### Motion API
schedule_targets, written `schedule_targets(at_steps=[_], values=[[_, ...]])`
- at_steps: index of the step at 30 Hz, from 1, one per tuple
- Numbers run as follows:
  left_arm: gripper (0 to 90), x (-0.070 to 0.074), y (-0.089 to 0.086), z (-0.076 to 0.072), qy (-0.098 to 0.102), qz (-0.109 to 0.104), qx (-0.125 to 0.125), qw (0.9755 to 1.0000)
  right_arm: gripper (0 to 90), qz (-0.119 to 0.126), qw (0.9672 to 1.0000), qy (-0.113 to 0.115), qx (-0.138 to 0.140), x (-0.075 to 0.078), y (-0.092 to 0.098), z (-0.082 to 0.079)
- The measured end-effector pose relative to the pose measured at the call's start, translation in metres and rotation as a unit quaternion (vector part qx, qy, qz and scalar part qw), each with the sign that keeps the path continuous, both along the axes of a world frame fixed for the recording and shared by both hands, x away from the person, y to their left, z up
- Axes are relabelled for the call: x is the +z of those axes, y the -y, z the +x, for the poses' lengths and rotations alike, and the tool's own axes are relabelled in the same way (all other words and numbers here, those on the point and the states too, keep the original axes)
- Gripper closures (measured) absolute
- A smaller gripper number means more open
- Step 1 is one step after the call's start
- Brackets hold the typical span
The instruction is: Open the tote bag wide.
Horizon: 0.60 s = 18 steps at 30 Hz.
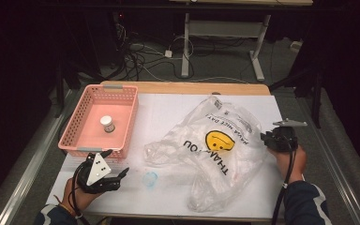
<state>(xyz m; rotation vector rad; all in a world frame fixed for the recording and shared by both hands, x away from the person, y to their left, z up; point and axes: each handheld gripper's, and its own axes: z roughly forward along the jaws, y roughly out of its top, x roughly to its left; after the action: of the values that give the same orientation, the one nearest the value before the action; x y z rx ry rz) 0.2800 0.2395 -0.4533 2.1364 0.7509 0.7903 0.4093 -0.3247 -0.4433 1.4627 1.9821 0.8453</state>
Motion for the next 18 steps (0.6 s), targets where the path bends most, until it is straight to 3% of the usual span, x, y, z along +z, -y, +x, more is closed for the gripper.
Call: schedule_targets(at_steps=[2, 5, 7, 8, 9, 12, 16, 18], values=[[19.8, 0.0, 0.0, 0.0, 0.0, 0.0, -0.001, 1.0, 63.9, 0.006, 0.9996, 0.028, 0.004, 0.011, -0.001, -0.011], [19.7, 0.0, 0.001, 0.0, -0.001, 0.001, -0.002, 1.0, 58.1, 0.015, 0.9968, 0.068, 0.039, 0.028, -0.013, -0.029], [19.8, 0.0, 0.002, 0.0, -0.001, 0.002, -0.004, 1.0, 54.1, 0.018, 0.9933, 0.083, 0.078, 0.036, -0.027, -0.04], [19.8, 0.0, 0.002, 0.0, -0.002, 0.002, -0.004, 1.0, 54.1, 0.018, 0.9933, 0.083, 0.078, 0.036, -0.027, -0.04], [19.7, -0.001, 0.002, 0.0, -0.002, 0.002, -0.004, 1.0, 47.1, 0.017, 0.9889, 0.096, 0.112, 0.042, -0.046, -0.051], [19.8, -0.001, 0.002, 0.0, -0.002, 0.0, -0.005, 1.0, 42.0, 0.016, 0.9786, 0.101, 0.179, 0.048, -0.078, -0.067], [19.8, -0.001, 0.002, 0.0, -0.001, 0.0, -0.006, 1.0, 34.6, 0.006, 0.9561, 0.094, 0.277, 0.045, -0.126, -0.082], [19.7, -0.001, 0.003, 0.0, -0.001, 0.003, -0.007, 1.0, 33.4, -0.006, 0.9457, 0.092, 0.312, 0.039, -0.149, -0.089]])
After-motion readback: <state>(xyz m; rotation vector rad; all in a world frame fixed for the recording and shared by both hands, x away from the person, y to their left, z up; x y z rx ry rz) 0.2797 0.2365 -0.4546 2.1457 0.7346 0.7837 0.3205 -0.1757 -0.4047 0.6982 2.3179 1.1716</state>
